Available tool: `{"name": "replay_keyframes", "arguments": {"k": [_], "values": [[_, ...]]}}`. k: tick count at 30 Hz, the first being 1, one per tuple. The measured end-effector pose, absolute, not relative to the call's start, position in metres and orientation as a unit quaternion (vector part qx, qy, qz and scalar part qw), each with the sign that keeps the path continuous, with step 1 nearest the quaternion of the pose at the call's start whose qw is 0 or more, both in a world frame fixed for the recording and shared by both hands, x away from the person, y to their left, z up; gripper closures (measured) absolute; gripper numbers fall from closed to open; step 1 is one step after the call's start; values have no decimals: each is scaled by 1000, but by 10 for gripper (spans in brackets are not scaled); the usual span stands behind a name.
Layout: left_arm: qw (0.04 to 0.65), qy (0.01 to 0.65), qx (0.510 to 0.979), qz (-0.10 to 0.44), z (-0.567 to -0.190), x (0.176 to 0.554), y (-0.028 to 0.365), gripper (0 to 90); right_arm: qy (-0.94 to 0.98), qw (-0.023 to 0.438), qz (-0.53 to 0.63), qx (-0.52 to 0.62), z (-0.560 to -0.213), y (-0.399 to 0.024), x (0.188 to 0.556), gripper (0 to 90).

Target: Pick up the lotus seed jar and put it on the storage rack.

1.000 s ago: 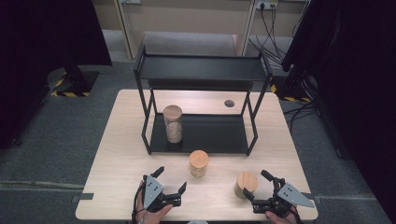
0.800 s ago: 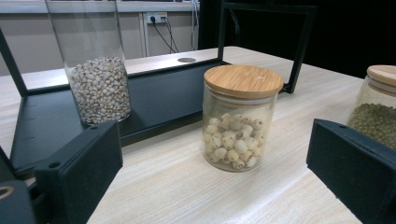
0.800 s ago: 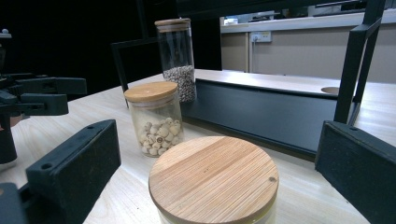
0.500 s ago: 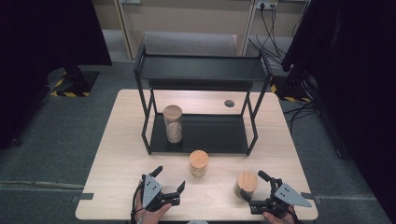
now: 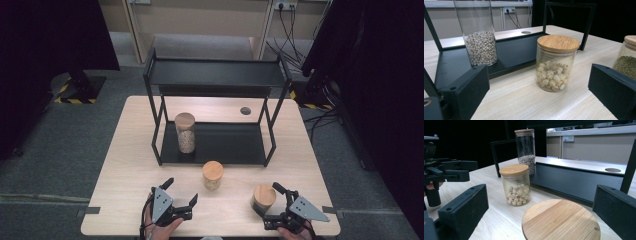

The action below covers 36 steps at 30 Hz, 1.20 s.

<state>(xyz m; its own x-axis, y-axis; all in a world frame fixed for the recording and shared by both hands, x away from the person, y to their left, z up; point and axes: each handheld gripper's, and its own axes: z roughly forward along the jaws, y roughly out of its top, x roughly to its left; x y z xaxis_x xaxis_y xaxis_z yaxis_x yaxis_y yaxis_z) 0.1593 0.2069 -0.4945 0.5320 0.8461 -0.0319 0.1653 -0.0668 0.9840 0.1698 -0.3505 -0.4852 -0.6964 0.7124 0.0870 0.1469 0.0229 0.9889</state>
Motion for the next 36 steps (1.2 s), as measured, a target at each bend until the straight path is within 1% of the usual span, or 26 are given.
{"name": "replay_keyframes", "arguments": {"k": [16, 36], "values": [[569, 385, 659, 305, -495, 160, 210, 30, 679, 214, 634, 302, -474, -338, 167, 6], [570, 390, 655, 307, -495, 160, 211, 30, 690, 194, 634, 291, -465, -300, 173, 10]]}}
